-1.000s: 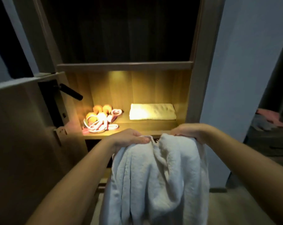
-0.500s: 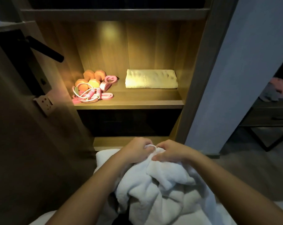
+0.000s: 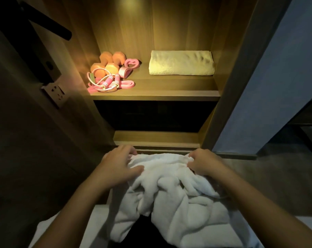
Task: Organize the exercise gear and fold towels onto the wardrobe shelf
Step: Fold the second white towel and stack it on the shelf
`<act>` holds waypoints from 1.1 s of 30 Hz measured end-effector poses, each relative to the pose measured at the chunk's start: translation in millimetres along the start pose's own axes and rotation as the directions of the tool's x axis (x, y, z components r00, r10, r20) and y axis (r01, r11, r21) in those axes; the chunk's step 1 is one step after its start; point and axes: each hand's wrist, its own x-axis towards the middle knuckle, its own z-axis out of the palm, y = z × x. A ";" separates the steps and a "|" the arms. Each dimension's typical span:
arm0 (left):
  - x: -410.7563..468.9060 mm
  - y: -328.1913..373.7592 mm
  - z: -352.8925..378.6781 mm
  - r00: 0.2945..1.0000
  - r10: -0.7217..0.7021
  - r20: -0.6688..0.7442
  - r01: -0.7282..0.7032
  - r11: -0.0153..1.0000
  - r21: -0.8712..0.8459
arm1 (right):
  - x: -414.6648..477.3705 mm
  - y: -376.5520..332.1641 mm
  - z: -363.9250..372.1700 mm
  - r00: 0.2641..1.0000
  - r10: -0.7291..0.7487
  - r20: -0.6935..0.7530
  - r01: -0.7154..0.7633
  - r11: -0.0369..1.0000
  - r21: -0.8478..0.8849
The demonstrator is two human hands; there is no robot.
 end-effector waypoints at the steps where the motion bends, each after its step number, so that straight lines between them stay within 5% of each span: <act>1: -5.7 -2.1 5.9 0.991 -0.006 -0.136 0.009 1.000 0.018 | 0.9 -0.3 1.0 1.000 0.019 -0.012 -0.020 0.999 -0.049; 4: -23.9 -8.0 26.7 0.937 -0.104 -0.332 0.096 0.995 -0.041 | 5.1 0.0 6.6 0.997 0.078 -0.028 -0.081 0.986 -0.143; 11: -41.1 -10.4 71.0 0.902 -0.296 -0.313 0.239 0.949 -0.207 | 12.3 -13.1 31.4 0.991 0.123 -0.048 -0.130 0.975 -0.181; 19: -35.9 -14.1 38.3 0.732 -0.453 -0.508 0.100 0.810 -0.578 | 1.9 -0.7 34.9 0.987 0.095 -0.132 -0.103 0.993 -0.056; 23: -27.1 -24.3 20.8 0.905 -0.222 -0.363 0.025 0.880 -0.475 | 0.4 2.3 40.7 0.988 0.008 -0.153 -0.018 0.998 -0.062; 27: 12.3 -29.6 46.8 0.905 -0.165 -0.392 -0.007 0.916 -0.401 | 4.4 0.7 43.1 0.992 -0.033 -0.119 0.028 0.999 -0.039; 33: 70.0 -60.6 89.2 0.916 -0.400 0.027 0.291 0.618 -0.730 | 5.6 9.6 46.7 0.991 -0.022 -0.130 0.020 1.000 -0.015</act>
